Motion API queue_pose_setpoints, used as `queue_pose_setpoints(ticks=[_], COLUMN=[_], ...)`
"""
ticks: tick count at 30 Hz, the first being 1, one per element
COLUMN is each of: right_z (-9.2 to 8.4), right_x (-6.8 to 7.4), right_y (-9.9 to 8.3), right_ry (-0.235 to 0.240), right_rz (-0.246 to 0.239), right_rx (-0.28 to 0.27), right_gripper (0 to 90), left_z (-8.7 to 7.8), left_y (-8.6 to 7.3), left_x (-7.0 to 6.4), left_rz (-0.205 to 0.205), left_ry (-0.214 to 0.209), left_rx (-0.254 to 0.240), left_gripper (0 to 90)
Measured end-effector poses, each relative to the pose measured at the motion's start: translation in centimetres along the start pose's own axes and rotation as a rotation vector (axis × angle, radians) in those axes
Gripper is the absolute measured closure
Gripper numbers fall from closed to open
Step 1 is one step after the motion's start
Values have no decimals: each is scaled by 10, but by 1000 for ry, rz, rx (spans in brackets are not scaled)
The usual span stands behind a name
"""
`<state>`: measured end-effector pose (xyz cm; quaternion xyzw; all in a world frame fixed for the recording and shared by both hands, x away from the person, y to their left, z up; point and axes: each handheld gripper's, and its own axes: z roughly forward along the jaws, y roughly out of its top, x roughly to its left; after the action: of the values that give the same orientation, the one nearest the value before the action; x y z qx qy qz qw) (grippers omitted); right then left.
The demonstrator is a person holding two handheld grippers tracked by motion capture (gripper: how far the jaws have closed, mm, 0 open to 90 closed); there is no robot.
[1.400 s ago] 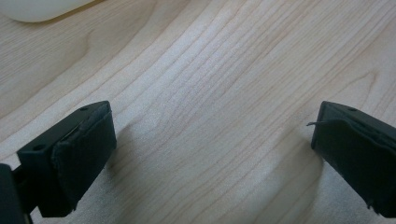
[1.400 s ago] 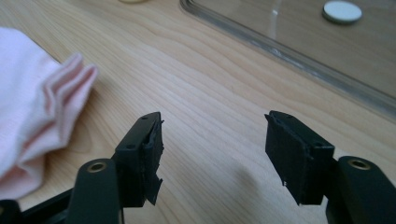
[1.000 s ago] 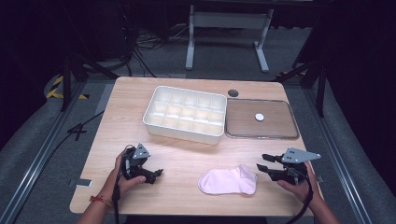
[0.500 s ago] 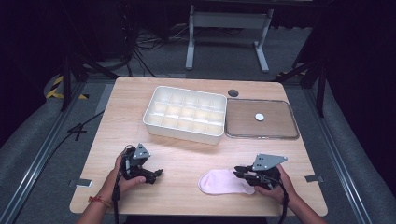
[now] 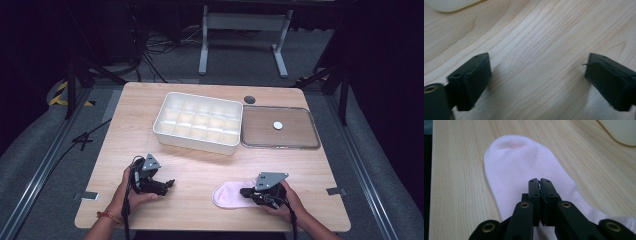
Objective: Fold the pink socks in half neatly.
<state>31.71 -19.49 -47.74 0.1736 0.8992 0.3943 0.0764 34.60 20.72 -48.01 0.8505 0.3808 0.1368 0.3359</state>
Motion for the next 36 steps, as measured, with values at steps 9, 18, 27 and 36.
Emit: queue_pose_setpoints(ticks=[9, 18, 27, 36], right_z=[10, 21, 26, 30], right_x=[6, 12, 13, 15], right_y=[8, 17, 22, 25], right_ry=[-21, -38, -44, -57], right_rz=[-8, -5, -15, -23], right_rx=[-8, -15, -15, -14], right_gripper=[897, 898, 898, 898], left_z=[2, 20, 36, 43], left_y=[18, 40, 48, 48], left_x=[-21, -68, -88, -97], left_rz=[-11, 105, 132, 181], left_ry=[-132, -233, -265, -222], left_rx=[-43, -42, -19, 8], left_gripper=[267, 312, 319, 316])
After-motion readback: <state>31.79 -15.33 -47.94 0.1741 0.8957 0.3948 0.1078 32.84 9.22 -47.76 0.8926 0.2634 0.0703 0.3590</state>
